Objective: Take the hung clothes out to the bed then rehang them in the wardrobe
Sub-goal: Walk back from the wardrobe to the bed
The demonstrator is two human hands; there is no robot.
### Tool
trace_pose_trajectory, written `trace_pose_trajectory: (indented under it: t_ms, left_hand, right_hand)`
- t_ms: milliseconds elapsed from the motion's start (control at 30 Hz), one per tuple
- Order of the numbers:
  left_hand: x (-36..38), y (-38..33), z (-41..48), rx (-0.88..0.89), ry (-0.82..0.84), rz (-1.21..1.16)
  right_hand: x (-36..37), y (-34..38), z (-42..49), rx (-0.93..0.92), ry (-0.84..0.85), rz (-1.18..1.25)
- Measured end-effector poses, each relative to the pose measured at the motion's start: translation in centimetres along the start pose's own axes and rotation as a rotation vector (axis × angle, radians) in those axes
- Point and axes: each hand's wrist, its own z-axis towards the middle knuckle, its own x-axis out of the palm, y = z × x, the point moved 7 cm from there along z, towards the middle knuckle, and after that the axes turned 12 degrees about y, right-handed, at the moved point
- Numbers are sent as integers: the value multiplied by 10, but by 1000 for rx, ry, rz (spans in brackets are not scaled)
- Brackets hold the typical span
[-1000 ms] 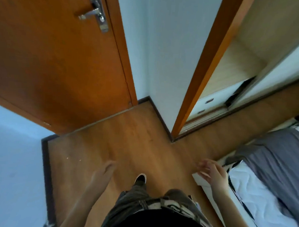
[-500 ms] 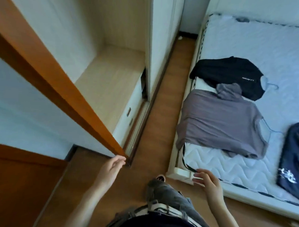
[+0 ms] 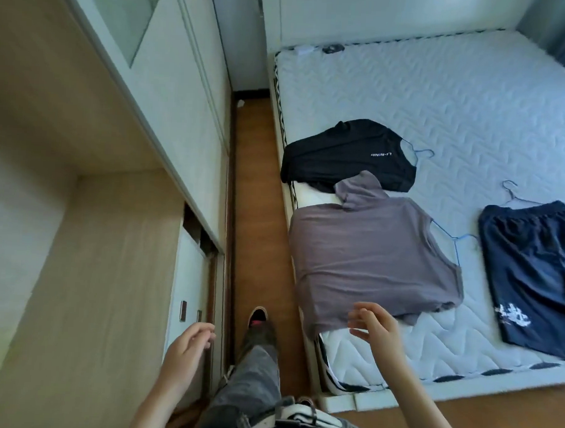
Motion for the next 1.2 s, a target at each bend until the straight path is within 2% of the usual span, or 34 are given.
trace_pose_trajectory:
  t_ms: [100, 200, 400, 533, 700, 933, 1200]
  left_hand:
    - [-15, -41, 70, 27, 43, 23]
    - [-25, -95, 148, 58, 161, 111]
    - [-30, -247, 280, 210, 417, 401]
    - [-11, -341, 347, 339, 534, 563]
    - [50, -425, 410, 459, 666, 653]
    - [158, -485, 520, 497, 799, 770]
    - [318, -533, 672, 522, 876, 886]
  right_hand:
    - [-1, 4, 37, 6, -98, 69]
    - [-4, 8, 74, 26, -224, 137]
    - [-17, 35, 131, 58, -526, 299]
    - [-21, 65, 165, 34, -658, 372]
    - [-47, 94, 208, -3, -778, 404]
    - [-134, 102, 289, 20, -945, 433]
    - [-255, 24, 419, 154, -1121, 553]
